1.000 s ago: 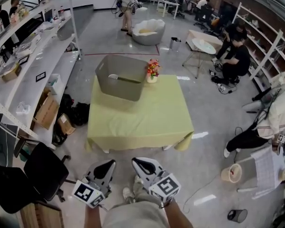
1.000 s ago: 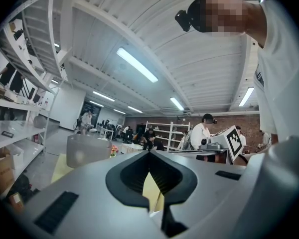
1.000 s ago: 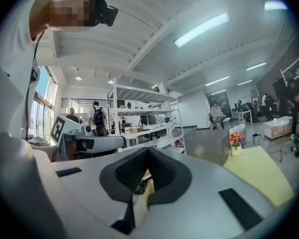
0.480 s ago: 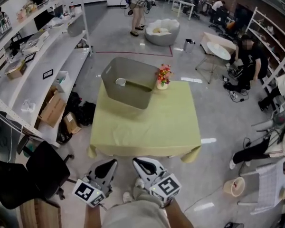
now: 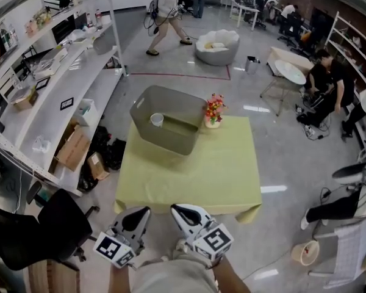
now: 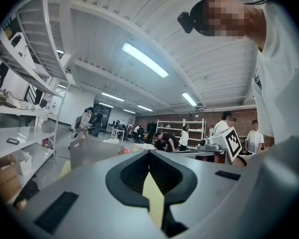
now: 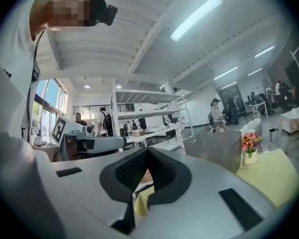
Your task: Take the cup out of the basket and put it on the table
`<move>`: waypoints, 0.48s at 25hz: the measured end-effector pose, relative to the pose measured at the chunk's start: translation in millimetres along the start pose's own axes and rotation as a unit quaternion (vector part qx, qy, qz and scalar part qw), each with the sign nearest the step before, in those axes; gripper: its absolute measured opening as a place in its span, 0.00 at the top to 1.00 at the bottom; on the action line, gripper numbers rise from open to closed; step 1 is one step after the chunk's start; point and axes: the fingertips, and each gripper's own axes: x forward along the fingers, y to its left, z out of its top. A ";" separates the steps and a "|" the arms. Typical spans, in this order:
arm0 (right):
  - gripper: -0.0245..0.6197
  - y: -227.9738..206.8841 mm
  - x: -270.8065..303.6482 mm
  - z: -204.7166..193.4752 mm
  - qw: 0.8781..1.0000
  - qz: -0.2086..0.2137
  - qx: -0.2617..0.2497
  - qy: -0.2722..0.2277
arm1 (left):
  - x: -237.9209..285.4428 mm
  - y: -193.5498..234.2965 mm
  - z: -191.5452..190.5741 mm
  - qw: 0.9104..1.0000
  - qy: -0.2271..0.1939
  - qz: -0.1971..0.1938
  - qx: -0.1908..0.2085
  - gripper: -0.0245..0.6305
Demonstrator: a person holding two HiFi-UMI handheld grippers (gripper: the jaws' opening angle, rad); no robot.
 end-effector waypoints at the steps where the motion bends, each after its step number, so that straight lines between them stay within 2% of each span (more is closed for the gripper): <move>1: 0.95 -3.8 -0.2 1.8 1.000 0.003 -0.002 -0.001 | 4.4 -0.1 1.0 1.000 0.000 0.001 0.000 0.95; 12: 0.95 -24.5 9.9 13.1 1.000 0.018 -0.007 -0.009 | 32.2 9.5 3.0 1.000 -0.002 0.006 -0.003 0.95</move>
